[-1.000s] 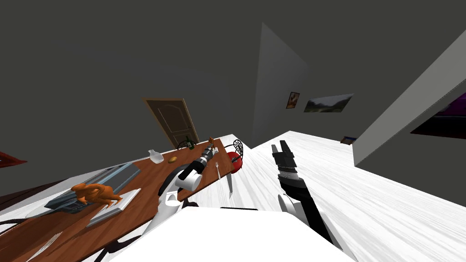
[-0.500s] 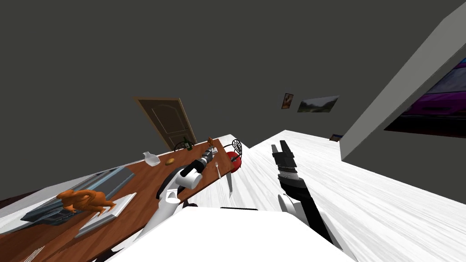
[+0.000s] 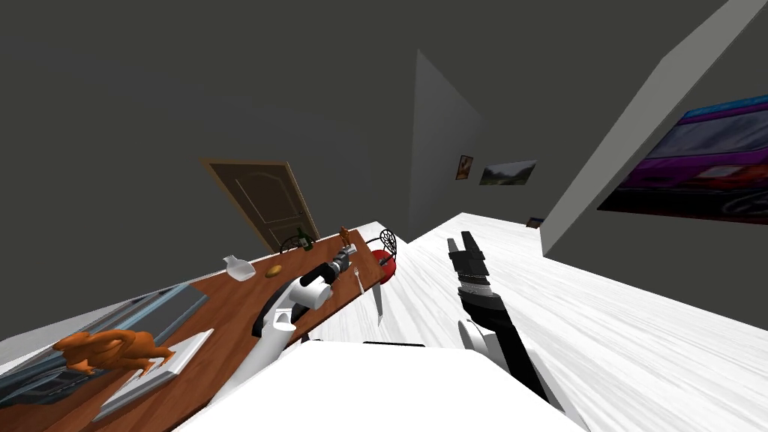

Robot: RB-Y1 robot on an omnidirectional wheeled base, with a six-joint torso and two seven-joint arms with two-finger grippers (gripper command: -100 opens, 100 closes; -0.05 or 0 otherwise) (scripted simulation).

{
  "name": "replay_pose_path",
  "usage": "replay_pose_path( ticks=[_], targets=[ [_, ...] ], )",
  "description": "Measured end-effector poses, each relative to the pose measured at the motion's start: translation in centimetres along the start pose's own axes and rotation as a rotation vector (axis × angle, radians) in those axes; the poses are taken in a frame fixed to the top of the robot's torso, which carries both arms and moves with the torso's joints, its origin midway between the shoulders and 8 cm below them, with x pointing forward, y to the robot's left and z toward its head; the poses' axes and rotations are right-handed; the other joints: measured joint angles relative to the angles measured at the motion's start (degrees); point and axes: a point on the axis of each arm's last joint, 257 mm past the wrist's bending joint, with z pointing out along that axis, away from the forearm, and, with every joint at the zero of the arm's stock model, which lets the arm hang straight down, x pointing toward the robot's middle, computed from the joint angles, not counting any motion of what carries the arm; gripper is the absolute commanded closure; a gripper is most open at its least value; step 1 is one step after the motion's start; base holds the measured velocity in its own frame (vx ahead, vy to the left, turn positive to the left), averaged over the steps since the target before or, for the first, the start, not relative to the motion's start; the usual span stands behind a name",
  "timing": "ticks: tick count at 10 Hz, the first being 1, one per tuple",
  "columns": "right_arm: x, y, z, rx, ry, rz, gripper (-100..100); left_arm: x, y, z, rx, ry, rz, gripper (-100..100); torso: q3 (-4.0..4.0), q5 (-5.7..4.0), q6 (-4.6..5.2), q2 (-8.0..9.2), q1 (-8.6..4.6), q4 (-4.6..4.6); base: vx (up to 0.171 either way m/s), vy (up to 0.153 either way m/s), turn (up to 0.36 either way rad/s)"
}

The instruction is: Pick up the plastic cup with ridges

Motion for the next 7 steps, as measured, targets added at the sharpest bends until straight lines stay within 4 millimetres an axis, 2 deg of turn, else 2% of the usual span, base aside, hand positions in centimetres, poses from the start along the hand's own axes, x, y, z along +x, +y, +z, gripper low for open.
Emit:
replay_pose_path(
  ticks=[7],
  targets=[
    [0.0, 0.0, 0.0, 0.000, 0.000, 0.000, 0, -3.5, 6.5, 0.0, -0.252, -0.061, -0.039, -100, -0.02, -0.01, -0.03, -0.04, -0.07, -0.01, -0.029, 0.043, -0.082]
  ],
)
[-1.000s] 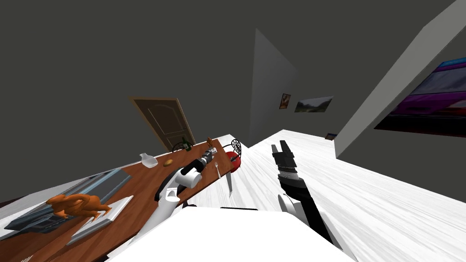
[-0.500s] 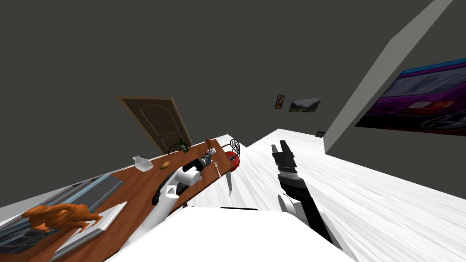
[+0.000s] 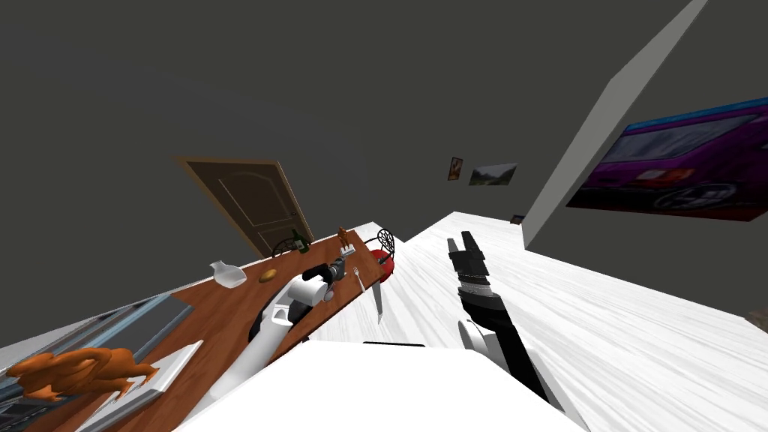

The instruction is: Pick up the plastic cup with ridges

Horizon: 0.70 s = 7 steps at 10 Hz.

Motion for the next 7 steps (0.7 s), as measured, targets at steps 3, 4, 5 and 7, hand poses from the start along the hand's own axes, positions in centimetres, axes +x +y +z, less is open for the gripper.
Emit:
replay_pose_path(
  ticks=[3, 4, 5, 7],
  targets=[
    [0.0, 0.0, 0.0, 0.000, 0.000, 0.000, 0, -1.8, 2.8, 0.4, -0.105, -0.033, -0.021, -100, -0.02, -0.01, 0.01, -0.03, -0.01, -0.01, -0.014, 0.038, -0.059],
    [0.0, 0.0, 0.0, 0.000, 0.000, 0.000, 0, -2.1, 3.4, 0.3, -0.133, -0.042, -0.025, -100, -0.02, -0.01, 0.00, -0.04, -0.03, -0.01, -0.009, 0.045, -0.065],
    [0.0, 0.0, 0.0, 0.000, 0.000, 0.000, 0, -2.6, 4.3, 0.3, -0.170, -0.055, -0.033, -100, -0.03, 0.00, 0.01, -0.05, 0.00, -0.01, -0.013, 0.037, -0.045],
    [0.0, 0.0, 0.0, 0.000, 0.000, 0.000, 0, -3.7, 6.1, -0.4, -0.239, -0.078, -0.048, -100, -0.02, -0.01, 0.00, -0.04, 0.00, -0.01, -0.011, 0.039, -0.051]
  ],
)
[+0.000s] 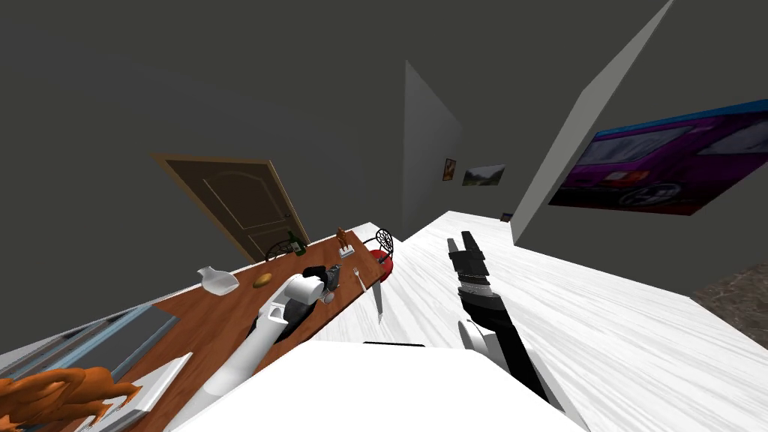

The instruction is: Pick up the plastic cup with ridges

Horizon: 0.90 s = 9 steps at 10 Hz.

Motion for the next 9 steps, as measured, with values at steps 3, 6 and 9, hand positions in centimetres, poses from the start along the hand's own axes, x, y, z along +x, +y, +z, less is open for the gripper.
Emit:
replay_pose_path(
  ticks=[3, 6, 9],
  targets=[
    [0.0, 0.0, 0.0, 0.000, 0.000, 0.000, 0, -1.9, 2.6, 0.6, -0.106, -0.038, -0.027, -100, -0.01, 0.01, 0.01, -0.02, 0.05, 0.00, -0.011, 0.054, -0.071],
    [0.0, 0.0, 0.0, 0.000, 0.000, 0.000, 0, -4.4, 6.4, 0.7, -0.232, -0.085, -0.063, -100, -0.04, 0.02, -0.01, -0.07, 0.03, -0.01, 0.007, 0.050, -0.032],
    [0.0, 0.0, 0.0, 0.000, 0.000, 0.000, 0, -6.3, 9.8, 0.5, -0.332, -0.121, -0.092, -100, -0.08, 0.01, -0.01, -0.14, 0.01, -0.03, 0.021, 0.042, -0.030]
  ],
)
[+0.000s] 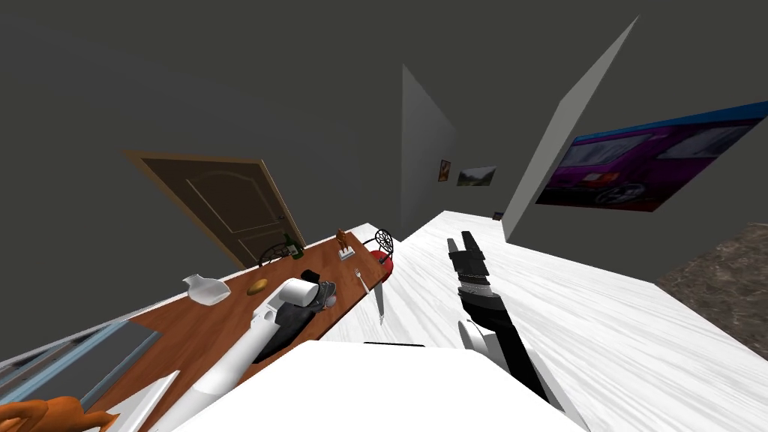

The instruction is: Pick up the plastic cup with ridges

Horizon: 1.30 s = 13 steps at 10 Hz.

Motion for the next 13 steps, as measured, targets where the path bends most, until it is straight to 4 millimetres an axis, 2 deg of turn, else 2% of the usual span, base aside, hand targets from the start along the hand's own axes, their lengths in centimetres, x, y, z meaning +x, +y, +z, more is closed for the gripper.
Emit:
replay_pose_path(
  ticks=[2, 3, 4, 13],
  targets=[
    [0.0, 0.0, 0.0, 0.000, 0.000, 0.000, 0, -0.8, 1.6, 0.3, -0.049, -0.014, -0.012, -100, 0.00, -0.01, 0.01, 0.00, -0.05, 0.00, 0.013, 0.025, -0.005],
    [0.0, 0.0, 0.0, 0.000, 0.000, 0.000, 0, -0.9, 1.7, 0.3, -0.053, -0.016, -0.013, 0, 0.02, -0.02, 0.01, 0.03, -0.12, 0.01, 0.000, 0.000, 0.000],
    [0.0, 0.0, 0.0, 0.000, 0.000, 0.000, 0, -0.9, 1.7, 0.3, -0.052, -0.016, -0.013, -100, 0.03, -0.04, 0.01, 0.05, -0.17, 0.02, -0.043, -0.006, -0.086],
    [0.0, 0.0, 0.0, 0.000, 0.000, 0.000, 0, -3.1, -0.1, 3.1, -0.048, -0.039, -0.076, -100, 0.13, -0.04, 0.01, 0.23, -0.18, 0.06, -0.044, -0.001, -0.072]
  ],
)
